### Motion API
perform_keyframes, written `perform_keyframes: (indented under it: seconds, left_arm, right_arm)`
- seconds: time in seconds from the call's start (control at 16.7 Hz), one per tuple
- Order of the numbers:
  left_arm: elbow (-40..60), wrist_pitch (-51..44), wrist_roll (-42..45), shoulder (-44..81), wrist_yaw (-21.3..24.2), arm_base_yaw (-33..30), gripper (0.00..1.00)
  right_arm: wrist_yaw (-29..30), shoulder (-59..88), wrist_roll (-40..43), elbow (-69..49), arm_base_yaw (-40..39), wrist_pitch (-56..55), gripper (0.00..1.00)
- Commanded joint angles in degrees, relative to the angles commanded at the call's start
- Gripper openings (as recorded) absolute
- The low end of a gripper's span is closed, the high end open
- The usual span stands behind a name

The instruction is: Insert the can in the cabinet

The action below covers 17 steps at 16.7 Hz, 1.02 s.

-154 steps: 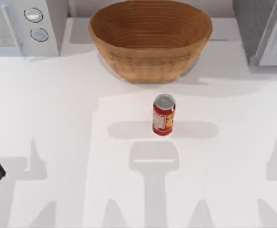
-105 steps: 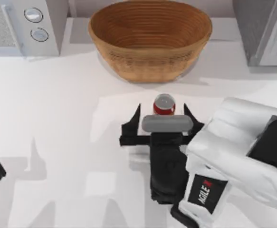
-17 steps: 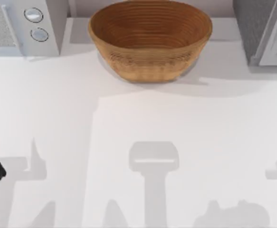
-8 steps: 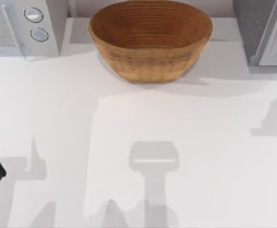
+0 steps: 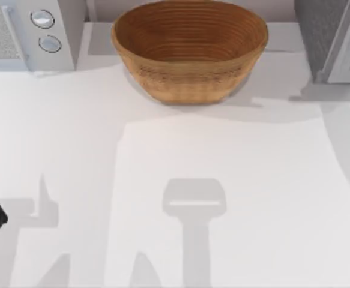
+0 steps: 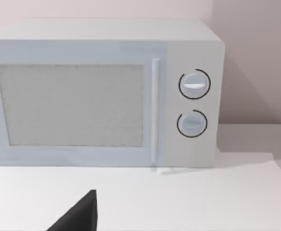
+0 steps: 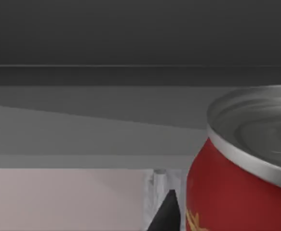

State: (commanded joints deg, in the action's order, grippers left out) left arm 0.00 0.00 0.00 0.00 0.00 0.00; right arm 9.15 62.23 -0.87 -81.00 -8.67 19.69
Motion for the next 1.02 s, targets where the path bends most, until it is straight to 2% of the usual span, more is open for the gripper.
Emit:
perform_keyframes:
  seconds: [0.18, 0.36, 0.84, 1.02]
  left_arm:
    - [0.0, 0.0, 0.0, 0.0, 0.0, 0.0, 1.00]
    - [0.0, 0.0, 0.0, 0.0, 0.0, 0.0, 1.00]
    - [0.0, 0.0, 0.0, 0.0, 0.0, 0.0, 1.00]
    - [0.0, 0.0, 0.0, 0.0, 0.0, 0.0, 1.00]
  right_arm:
    - [1.2, 8.2, -0.1, -11.4, -1.1, 2.6, 0.00]
    - [1.9, 13.0, -0.1, -17.8, -1.8, 4.1, 0.00]
    - [1.9, 14.5, -0.2, -19.5, -1.6, 4.6, 0.00]
    - [1.6, 19.6, -0.2, -25.2, -1.2, 6.3, 0.00]
